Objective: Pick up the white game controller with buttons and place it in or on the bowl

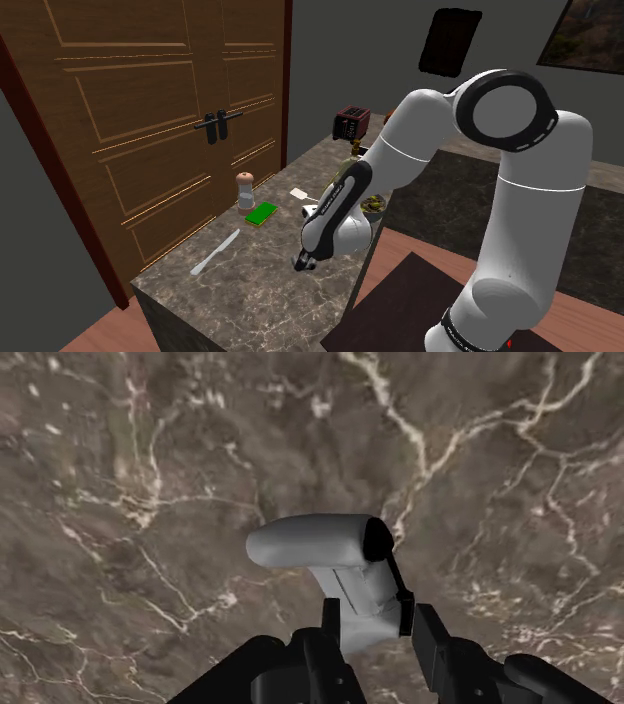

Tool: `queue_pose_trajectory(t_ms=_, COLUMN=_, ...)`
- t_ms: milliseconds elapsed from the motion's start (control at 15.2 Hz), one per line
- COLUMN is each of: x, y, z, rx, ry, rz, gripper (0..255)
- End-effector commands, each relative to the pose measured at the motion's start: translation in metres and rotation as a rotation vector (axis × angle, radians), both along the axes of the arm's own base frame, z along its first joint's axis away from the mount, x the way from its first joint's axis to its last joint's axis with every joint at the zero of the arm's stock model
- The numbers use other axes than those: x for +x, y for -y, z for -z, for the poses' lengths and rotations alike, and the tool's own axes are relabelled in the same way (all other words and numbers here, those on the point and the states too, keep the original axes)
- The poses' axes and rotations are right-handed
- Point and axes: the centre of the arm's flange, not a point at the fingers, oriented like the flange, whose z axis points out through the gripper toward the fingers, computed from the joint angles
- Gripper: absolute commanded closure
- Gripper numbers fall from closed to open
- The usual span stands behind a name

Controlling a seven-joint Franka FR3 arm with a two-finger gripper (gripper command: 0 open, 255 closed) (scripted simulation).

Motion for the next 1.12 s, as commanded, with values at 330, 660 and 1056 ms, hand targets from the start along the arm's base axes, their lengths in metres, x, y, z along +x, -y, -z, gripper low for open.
queue_pose_trajectory(t_ms=330, x=-0.002, y=0.0, z=-0.031, rx=0.0, ry=-0.011, rz=0.0, gripper=255)
queue_pose_trajectory(t_ms=660, x=-0.034, y=0.03, z=-0.018, rx=-0.028, ry=0.059, rz=-0.038, gripper=0)
queue_pose_trajectory(t_ms=1056, x=-0.038, y=0.038, z=0.005, rx=-0.037, ry=0.082, rz=-0.052, gripper=0)
